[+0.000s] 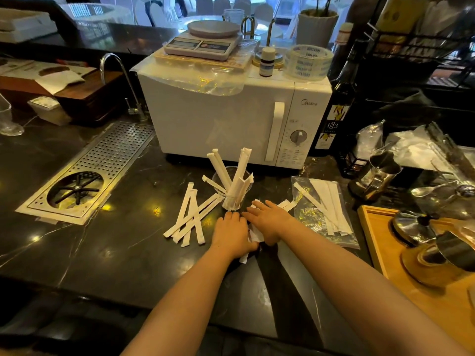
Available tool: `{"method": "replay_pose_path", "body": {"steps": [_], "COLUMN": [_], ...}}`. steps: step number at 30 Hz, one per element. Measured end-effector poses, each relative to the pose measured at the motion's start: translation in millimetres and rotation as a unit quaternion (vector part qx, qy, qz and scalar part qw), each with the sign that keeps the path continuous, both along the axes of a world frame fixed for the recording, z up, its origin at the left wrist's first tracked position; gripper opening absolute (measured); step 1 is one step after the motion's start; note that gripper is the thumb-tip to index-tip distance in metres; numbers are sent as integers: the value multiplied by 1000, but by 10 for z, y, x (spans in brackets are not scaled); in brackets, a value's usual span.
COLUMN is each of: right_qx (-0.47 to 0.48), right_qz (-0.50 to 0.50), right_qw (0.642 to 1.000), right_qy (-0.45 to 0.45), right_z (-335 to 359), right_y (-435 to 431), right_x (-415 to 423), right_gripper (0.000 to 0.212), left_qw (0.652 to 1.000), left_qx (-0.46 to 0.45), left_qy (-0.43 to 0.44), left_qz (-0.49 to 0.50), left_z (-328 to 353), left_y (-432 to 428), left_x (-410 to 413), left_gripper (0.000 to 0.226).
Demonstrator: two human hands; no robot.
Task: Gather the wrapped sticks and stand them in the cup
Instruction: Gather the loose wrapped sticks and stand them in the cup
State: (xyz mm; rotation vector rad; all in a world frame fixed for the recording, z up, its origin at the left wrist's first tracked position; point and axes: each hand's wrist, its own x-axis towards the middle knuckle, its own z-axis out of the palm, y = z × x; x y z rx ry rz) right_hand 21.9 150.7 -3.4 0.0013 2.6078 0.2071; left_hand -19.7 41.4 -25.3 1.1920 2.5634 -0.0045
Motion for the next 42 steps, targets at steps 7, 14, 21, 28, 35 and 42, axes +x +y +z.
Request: {"method": "replay_pose_path", "body": {"steps": [7,14,21,28,35,42], "right_qx": [19,25,30,32,25,47], "right_qz": [10,-33,-52,-62,-87,-90], "right_qw": [999,998,998,998,996,994], "right_qy": [39,40,14,5,13,30], "right_z": [-29,-43,-48,-68,-46,29], "right_y": [96,118,88,48,-5,-180], "right_x": [39,108,137,167,225,292], "right_gripper": [70,58,43,38,33,31], "left_qw": [1000,1000,999,998,997,999], "left_qx": [-9,-7,-8,4,9,25], "left_qy": [-1,-4,11,16,27,-25], "left_qz": [1,-11,-42,-58,-73,-22], "left_z": [7,16,16,-11,-55,-100], "left_y": [55,104,109,100,98,29], "left_x": [-13,25,78,98,126,203], "left_gripper": [55,44,35,30,26,32]}}
